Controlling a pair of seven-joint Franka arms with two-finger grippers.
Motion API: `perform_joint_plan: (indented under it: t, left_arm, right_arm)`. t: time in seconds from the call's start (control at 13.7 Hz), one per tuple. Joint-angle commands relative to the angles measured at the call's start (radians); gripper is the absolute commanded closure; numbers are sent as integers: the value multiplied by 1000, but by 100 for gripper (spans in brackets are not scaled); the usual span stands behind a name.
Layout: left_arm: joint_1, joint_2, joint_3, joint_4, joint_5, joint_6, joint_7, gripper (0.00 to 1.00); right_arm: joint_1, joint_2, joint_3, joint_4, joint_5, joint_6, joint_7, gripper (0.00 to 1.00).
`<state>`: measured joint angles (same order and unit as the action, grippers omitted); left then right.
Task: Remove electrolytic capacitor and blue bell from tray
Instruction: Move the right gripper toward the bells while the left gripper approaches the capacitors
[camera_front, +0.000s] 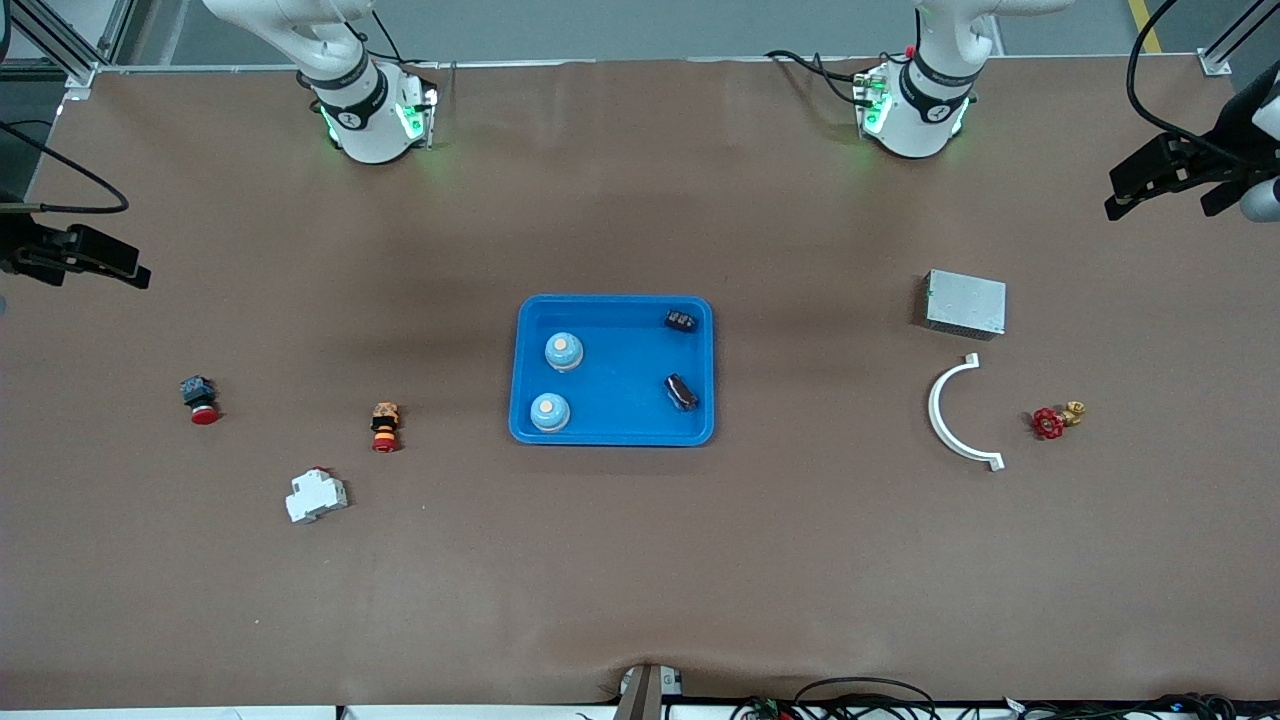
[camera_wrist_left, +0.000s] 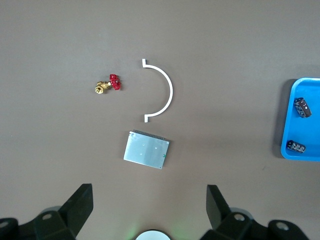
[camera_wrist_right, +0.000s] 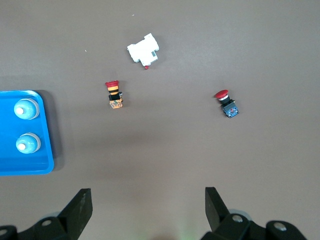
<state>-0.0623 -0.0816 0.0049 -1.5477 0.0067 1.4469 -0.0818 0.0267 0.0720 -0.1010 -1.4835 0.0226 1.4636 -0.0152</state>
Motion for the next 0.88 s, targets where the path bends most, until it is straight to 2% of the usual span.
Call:
perform_joint_plan:
  t: [0.0,0.15,0.44,0.8]
  left_arm:
    - [1,3,1,18,7,-19,8,0]
    - [2,6,1,29,7,-17,8,0]
    - [1,89,0,57,3,-16,8,0]
    - [-36,177,-46,9,4,10,-83,0]
  right_arm:
    - [-11,9,7,26,-12,-15,-14,0]
    - [-13,9,6,26,-12,-15,-14,0]
    - [-14,9,6,35,-10,-15,-12,0]
    - [27,9,18,31,14,-6,1,0]
